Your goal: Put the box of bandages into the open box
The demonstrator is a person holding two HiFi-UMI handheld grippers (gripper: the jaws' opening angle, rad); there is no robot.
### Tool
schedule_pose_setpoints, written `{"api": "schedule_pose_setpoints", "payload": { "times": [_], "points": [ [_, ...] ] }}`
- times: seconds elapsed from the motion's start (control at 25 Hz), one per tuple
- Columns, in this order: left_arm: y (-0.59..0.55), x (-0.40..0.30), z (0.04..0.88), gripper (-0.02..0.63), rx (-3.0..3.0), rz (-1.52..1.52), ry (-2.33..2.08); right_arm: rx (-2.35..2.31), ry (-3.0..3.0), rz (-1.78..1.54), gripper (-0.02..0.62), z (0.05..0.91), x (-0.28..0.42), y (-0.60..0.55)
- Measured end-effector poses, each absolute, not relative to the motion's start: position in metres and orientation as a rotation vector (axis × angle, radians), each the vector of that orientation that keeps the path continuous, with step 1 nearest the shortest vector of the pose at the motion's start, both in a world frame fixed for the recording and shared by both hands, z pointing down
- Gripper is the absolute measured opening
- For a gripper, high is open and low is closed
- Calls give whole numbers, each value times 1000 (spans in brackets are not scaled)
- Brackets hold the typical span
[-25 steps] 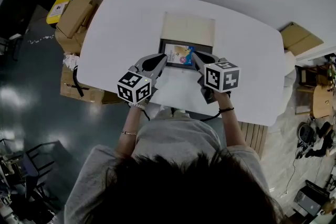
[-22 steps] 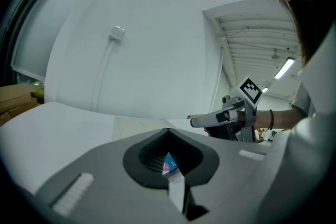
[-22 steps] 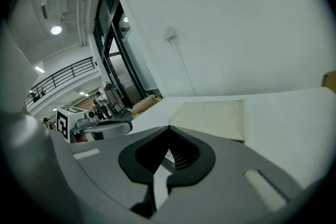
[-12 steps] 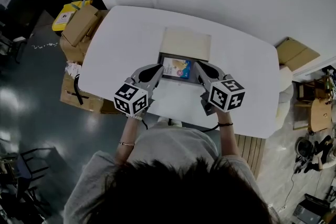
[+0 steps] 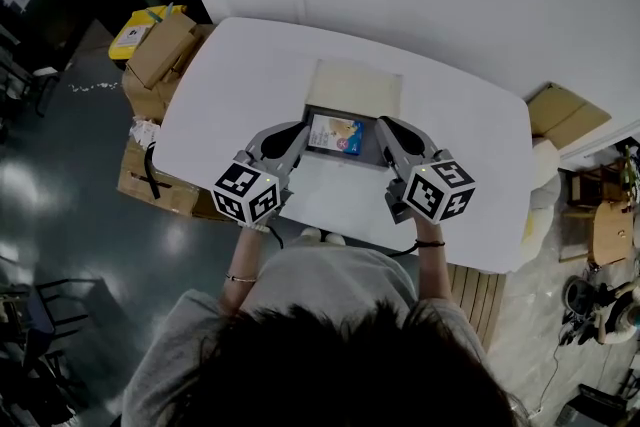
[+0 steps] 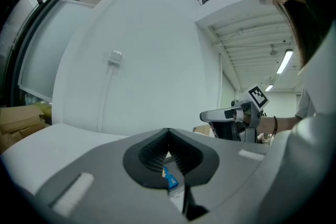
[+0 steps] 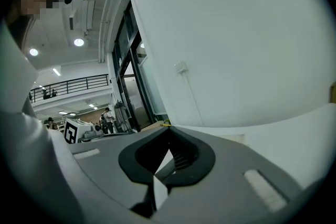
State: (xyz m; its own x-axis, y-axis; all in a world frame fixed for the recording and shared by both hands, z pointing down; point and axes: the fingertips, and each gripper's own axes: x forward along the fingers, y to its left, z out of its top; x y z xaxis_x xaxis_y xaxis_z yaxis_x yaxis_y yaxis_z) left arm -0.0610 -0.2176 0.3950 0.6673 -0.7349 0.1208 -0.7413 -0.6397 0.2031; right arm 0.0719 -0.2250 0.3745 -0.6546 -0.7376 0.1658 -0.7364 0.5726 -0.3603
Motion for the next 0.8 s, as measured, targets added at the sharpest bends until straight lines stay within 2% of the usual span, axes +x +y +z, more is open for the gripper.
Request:
{"api": "schedule_pose_setpoints", "payload": {
  "times": [0.8],
  "points": [
    [-201, -61, 381, -6, 2647, 4, -1287, -1272, 2783, -537, 12, 363, 87, -208]
  ]
}}
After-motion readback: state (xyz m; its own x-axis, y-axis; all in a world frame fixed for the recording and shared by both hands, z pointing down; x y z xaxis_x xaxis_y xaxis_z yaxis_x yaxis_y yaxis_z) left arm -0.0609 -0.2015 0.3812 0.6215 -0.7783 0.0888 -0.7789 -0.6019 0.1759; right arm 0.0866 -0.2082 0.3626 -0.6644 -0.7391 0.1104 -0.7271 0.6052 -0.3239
